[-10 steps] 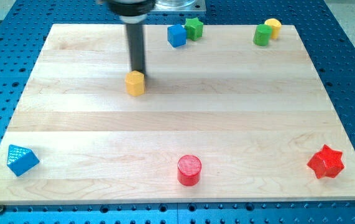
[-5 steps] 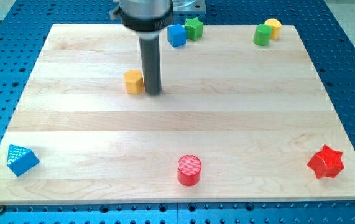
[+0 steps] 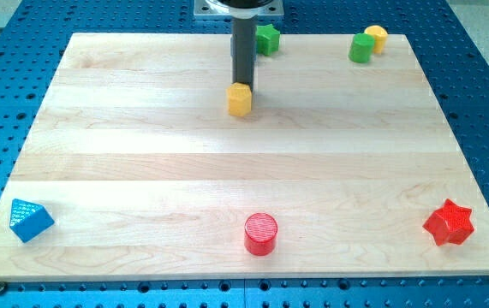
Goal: Move the hexagon to the bottom of the cube
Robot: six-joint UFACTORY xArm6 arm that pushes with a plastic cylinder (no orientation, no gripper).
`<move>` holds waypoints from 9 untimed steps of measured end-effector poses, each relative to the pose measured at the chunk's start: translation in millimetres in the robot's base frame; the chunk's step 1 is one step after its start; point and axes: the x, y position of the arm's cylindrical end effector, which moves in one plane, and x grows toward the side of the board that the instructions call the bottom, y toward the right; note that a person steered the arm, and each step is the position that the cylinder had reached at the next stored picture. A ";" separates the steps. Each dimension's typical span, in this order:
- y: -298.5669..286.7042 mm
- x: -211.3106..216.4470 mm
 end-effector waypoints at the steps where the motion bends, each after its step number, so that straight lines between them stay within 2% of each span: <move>1: -46.8 -27.3; 2: -103.0 -5.6; 3: -53.8 50.1; 4: -6.6 63.6; 5: 4.1 3.9; 6: 12.7 -22.8; 7: 3.7 0.9; 8: 52.9 0.2; 9: 78.7 -32.4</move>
